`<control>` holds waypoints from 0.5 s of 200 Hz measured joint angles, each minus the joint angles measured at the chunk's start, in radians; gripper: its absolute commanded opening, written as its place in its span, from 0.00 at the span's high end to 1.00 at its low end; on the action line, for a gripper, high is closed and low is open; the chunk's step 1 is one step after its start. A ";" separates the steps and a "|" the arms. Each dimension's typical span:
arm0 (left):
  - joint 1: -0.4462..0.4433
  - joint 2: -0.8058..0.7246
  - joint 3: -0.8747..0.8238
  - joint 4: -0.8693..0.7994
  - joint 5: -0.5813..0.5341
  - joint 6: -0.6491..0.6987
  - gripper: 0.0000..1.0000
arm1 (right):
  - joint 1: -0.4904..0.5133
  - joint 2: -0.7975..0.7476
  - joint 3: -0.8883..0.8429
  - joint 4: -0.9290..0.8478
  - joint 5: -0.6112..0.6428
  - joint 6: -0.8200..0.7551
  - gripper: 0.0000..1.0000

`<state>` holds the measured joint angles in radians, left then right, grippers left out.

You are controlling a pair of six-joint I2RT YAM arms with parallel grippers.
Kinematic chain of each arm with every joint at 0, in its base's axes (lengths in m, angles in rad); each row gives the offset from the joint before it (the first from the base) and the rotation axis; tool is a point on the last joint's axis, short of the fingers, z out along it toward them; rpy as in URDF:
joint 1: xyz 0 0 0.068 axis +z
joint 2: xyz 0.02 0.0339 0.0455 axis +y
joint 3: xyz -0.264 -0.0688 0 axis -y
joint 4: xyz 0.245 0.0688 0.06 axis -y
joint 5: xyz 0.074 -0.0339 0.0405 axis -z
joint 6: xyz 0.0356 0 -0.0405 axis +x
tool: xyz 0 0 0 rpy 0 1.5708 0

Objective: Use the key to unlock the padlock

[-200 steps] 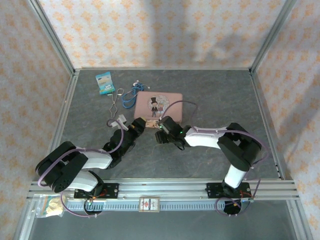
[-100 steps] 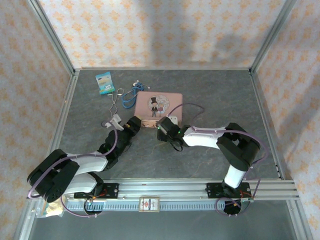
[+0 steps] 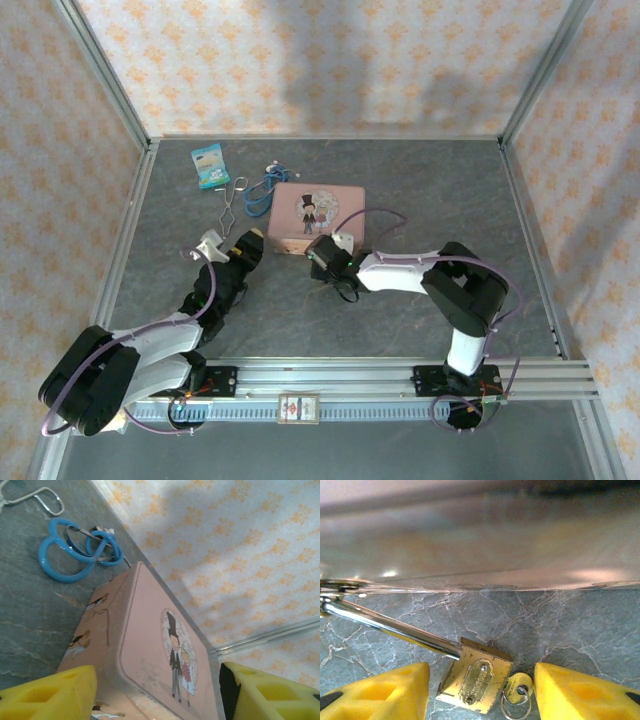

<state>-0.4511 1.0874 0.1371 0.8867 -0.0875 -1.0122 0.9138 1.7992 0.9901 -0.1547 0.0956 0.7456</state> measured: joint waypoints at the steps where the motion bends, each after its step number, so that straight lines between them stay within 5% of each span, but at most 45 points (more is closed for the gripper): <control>1: 0.000 -0.001 -0.001 -0.001 0.000 0.000 0.36 | 0.000 0.000 0.000 -0.001 0.001 0.001 0.43; 26: 0.018 -0.013 -0.021 -0.021 0.000 0.005 0.35 | 0.004 0.017 0.020 -0.022 0.021 0.011 0.44; 60: 0.061 -0.011 -0.019 -0.025 0.000 0.028 0.30 | 0.011 0.026 0.031 -0.047 0.055 0.015 0.58; 100: 0.128 0.129 0.105 -0.027 0.040 0.092 0.28 | 0.003 0.026 0.030 -0.030 0.100 -0.024 0.69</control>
<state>-0.3229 1.2167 0.2417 0.8593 -0.0475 -0.9207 0.9165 1.8252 1.0203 -0.1848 0.1959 0.7212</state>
